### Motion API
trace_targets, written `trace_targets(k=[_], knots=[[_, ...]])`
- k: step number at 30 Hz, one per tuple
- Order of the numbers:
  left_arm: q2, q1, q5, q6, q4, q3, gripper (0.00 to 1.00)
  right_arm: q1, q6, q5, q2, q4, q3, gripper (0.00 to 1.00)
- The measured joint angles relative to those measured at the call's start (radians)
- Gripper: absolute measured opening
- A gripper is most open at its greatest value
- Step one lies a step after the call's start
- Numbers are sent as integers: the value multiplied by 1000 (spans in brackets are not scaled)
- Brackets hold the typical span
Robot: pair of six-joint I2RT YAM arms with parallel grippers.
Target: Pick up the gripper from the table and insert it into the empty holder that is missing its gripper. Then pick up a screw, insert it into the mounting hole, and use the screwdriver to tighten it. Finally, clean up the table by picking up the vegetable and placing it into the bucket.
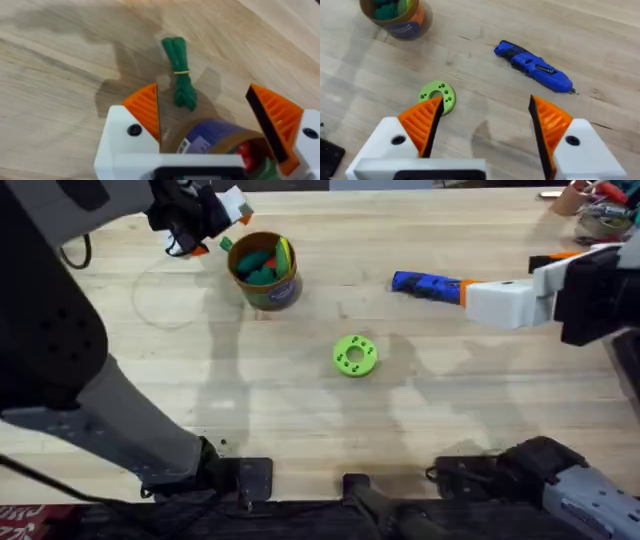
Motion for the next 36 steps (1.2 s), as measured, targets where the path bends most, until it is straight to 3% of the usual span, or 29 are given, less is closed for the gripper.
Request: trace_targets(k=[8,16,18,22,24,28,36], knots=[[101,-1,-4,-19,39,0,993,0,0,0,0,-3,0,980],[125,2,-42,43,20,9,981,0,0,0,0,-23,0,980],[125,2,-55,50,18,11,823,0,0,0,0,-23,0,980],[125,1,-65,59,19,13,283,0,0,0,0,-23,0,980],[125,0,-73,56,17,13,140,0,0,0,0,-23,0,980],[128,-5,-84,50,14,13,21,0,0,0,2,-23,0,980],[128,-6,-86,50,12,14,14,0,0,0,47,-23,0,980]])
